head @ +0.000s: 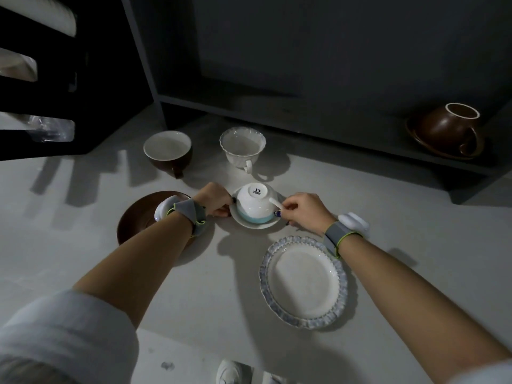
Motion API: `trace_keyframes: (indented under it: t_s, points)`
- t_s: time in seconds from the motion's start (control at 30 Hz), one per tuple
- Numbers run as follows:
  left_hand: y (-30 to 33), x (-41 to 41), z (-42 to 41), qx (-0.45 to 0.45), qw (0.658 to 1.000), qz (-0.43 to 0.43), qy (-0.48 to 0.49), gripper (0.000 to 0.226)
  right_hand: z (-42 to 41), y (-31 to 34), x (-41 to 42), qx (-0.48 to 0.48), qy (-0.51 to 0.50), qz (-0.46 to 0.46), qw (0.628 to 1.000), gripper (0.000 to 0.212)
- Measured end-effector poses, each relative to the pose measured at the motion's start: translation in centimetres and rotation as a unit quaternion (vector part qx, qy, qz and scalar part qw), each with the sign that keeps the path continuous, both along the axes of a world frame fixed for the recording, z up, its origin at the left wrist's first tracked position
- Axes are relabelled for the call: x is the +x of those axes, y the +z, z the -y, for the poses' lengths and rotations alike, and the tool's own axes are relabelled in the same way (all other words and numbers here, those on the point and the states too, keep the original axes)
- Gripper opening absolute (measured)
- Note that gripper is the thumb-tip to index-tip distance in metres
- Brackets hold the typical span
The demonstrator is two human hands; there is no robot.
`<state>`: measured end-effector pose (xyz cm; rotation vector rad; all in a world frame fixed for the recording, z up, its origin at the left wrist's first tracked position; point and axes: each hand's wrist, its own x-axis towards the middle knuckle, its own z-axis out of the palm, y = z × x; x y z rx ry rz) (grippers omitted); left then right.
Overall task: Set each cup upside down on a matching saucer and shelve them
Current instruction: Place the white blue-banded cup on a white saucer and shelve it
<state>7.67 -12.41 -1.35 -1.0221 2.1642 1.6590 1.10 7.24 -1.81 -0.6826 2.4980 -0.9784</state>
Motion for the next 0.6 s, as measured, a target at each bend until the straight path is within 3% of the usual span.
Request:
trace_keyframes:
  t_s: [0.1, 0.23, 0.33, 0.4, 0.47, 0.6]
  points:
    - [0.0, 0.2, 0.1, 0.013, 1.0, -0.005, 0.002, 0.024, -0.2, 0.0, -0.3, -0.015, -0.031, 0.062, 0.997, 0.021]
    - [-0.3, 0.3, 0.4, 0.026, 1.0, 0.003, -0.016, 0.014, 0.4, -0.6, -0.7, -0.06, -0.142, 0.073, 0.985, 0.028]
    - [-0.5, 0.4, 0.5, 0.03, 1.0, -0.002, -0.001, 0.016, 0.6, -1.2, -1.0, -0.071, -0.194, 0.12, 0.971, 0.021]
    - [-0.5, 0.5, 0.5, 0.026, 1.0, -0.003, -0.01, 0.011, 0.8, -1.5, -1.1, -0.084, -0.205, 0.179, 0.959, 0.025]
    - [-0.8, 0.6, 0.6, 0.015, 0.999, -0.015, -0.024, 0.02, 1.3, -1.8, -1.3, -0.088, -0.2, 0.212, 0.953, 0.031]
    - [-1.1, 0.6, 0.5, -0.004, 0.999, -0.035, -0.02, 0.025, 1.9, -1.9, -1.7, -0.047, -0.178, 0.203, 0.962, 0.033]
